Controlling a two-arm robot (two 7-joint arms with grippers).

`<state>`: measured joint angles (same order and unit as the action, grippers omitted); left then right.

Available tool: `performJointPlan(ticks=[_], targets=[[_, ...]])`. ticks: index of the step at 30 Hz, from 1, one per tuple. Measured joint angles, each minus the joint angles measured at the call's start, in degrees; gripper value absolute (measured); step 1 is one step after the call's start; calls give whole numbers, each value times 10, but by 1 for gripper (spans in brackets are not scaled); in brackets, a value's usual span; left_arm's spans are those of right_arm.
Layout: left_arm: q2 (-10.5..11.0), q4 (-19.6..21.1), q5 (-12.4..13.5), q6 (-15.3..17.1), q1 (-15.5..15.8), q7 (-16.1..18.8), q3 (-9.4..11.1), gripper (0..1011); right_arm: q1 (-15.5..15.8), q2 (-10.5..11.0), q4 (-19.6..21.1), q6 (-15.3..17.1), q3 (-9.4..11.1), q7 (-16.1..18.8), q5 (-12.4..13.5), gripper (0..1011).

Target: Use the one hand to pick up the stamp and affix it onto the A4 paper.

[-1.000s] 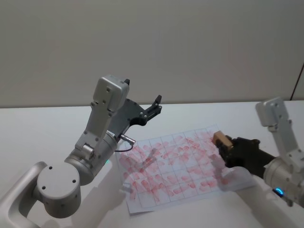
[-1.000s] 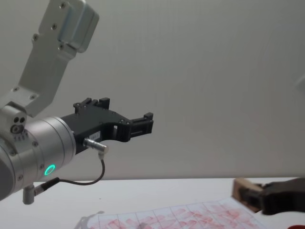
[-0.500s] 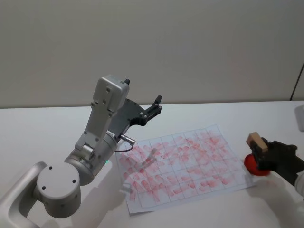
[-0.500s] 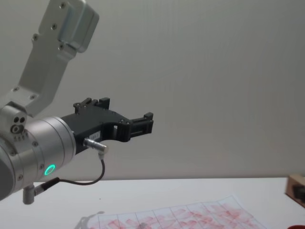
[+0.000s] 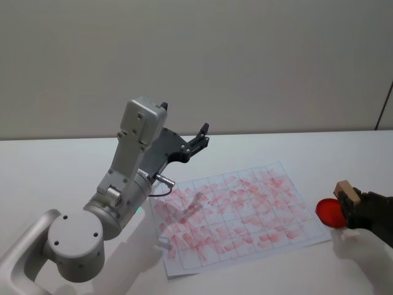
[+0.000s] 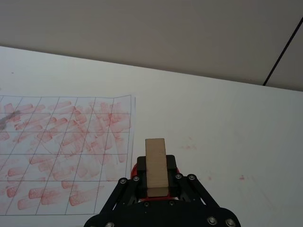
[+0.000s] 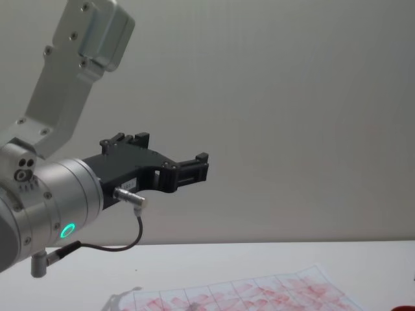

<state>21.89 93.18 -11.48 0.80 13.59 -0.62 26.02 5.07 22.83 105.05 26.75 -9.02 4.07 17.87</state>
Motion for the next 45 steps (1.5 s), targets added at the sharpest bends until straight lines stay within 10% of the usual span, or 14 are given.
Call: performJointPlan(ticks=[29, 45], targets=[[0, 0, 0, 0, 0, 0, 0, 1001, -33, -12, -47, 24, -7, 32, -22, 249], [0, 0, 0, 0, 0, 0, 0, 1001, -38, -14, -53, 27, -8, 37, -26, 763]])
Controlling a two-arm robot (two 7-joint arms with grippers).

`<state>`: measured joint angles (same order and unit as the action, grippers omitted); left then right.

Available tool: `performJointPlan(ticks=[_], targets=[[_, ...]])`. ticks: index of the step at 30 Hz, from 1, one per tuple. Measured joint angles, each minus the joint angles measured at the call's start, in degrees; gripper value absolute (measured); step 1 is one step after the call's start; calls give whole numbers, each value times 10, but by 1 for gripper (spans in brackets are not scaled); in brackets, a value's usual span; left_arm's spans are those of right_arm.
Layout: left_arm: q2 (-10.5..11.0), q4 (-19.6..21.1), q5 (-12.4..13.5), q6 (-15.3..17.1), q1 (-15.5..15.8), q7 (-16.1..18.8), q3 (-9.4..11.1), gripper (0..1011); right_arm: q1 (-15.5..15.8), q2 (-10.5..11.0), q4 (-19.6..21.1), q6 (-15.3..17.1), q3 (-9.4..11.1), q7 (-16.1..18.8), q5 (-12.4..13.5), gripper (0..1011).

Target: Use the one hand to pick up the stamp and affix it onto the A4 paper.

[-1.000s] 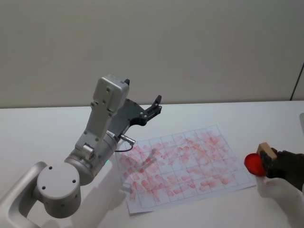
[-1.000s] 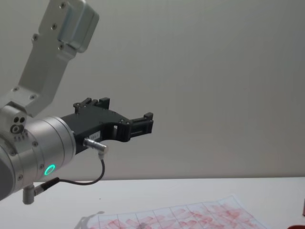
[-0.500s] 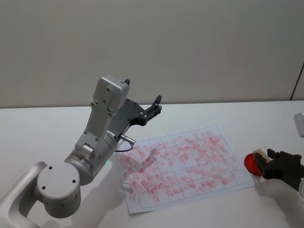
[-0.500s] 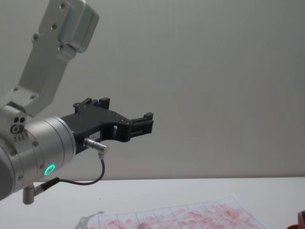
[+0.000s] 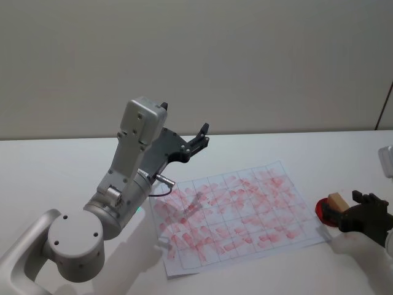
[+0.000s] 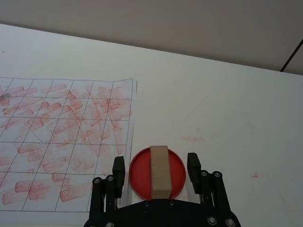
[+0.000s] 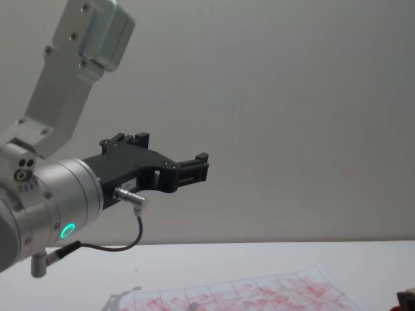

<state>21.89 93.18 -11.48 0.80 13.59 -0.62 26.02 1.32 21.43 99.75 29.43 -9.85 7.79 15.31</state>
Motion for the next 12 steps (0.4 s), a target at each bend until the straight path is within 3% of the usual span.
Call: performJointPlan(ticks=[7, 12], targets=[[0, 0, 0, 0, 0, 0, 0, 1001, -1, 0, -1, 0, 0, 1, 0, 970], [0, 0, 0, 0, 0, 0, 0, 1001, -1, -1, -1, 1, 0, 1, -1, 1001]])
